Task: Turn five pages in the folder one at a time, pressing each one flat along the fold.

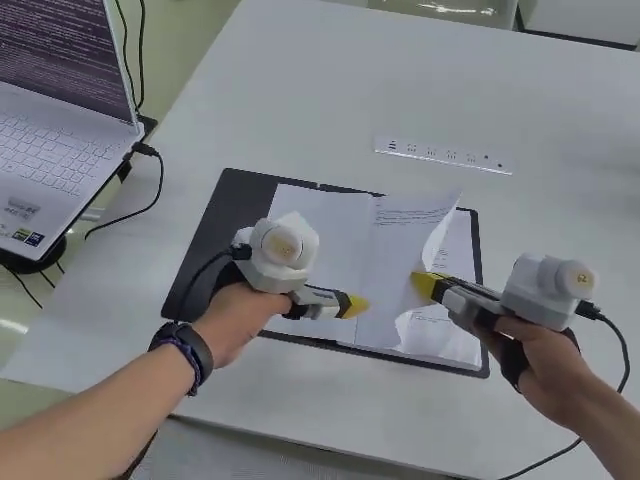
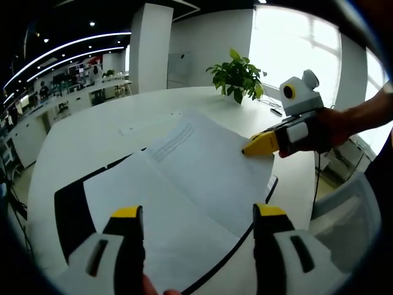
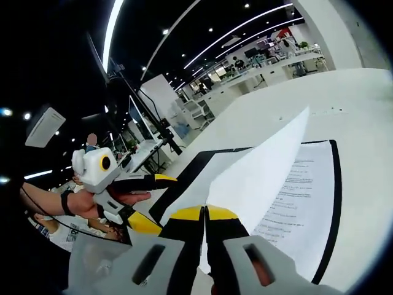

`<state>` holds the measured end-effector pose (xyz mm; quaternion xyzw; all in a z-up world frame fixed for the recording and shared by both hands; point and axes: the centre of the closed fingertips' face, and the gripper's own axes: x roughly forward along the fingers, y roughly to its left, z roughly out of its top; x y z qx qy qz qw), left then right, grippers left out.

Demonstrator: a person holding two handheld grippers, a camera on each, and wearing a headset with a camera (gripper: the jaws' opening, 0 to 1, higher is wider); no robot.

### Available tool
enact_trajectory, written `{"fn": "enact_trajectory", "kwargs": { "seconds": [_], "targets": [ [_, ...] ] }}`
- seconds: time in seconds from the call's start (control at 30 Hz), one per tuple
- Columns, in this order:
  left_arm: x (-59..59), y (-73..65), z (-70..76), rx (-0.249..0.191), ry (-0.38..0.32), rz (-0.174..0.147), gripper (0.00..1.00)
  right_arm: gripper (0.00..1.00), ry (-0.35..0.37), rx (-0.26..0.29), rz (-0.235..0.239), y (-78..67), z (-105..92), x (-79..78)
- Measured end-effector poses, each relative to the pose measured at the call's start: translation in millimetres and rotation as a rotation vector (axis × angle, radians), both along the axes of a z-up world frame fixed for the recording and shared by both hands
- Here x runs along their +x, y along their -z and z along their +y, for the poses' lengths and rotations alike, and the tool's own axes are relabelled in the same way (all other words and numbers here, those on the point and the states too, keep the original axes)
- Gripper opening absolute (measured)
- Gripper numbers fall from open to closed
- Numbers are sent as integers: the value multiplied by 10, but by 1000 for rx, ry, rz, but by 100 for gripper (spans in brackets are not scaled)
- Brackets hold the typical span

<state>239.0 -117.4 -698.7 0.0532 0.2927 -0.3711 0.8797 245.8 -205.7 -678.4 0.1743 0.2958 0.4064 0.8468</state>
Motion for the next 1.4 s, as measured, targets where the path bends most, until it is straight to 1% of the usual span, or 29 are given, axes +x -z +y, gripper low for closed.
{"fn": "enact_trajectory", "kwargs": {
  "seconds": [0.07,0.3,0.43,0.5,0.57,0.6,0.63,0.77,1.0,1.1,1.17,1.3,1.4],
  "targets": [
    [-9,-14,95,0,-15,-4,72,0,-8,2,-1,-9,66,-1],
    [-58,-46,338,-1,-52,-10,73,0,-38,5,-8,-43,273,0],
    [-73,-70,478,0,-71,-16,73,0,-48,13,-9,-97,403,-17],
    [-87,-88,560,-2,-85,-18,73,0,-55,20,-9,-115,424,-13],
    [-100,-98,625,-2,-93,-20,73,0,-66,20,-10,-125,503,-12],
    [-113,-105,695,0,-102,-23,73,0,-70,21,-10,-128,529,-6],
    [-119,-110,730,-1,-108,-23,73,0,-75,23,-10,-131,561,-7],
    [-155,-134,889,-3,-137,-27,73,0,-100,25,-10,-139,758,-26],
    [-202,-176,1193,-6,-188,-39,74,0,-151,25,1,-99,1070,-83],
    [-221,-187,1327,0,-208,-45,74,0,-177,19,11,-52,1202,-120],
    [-230,-192,1389,-2,-221,-47,74,0,-194,11,17,-15,1274,-143],
    [-253,-208,1499,-8,-246,-54,75,0,-209,0,29,49,1358,-165],
    [-262,-194,1581,-1,-260,-60,75,0,-218,-7,45,106,1435,-178]
  ]
}}
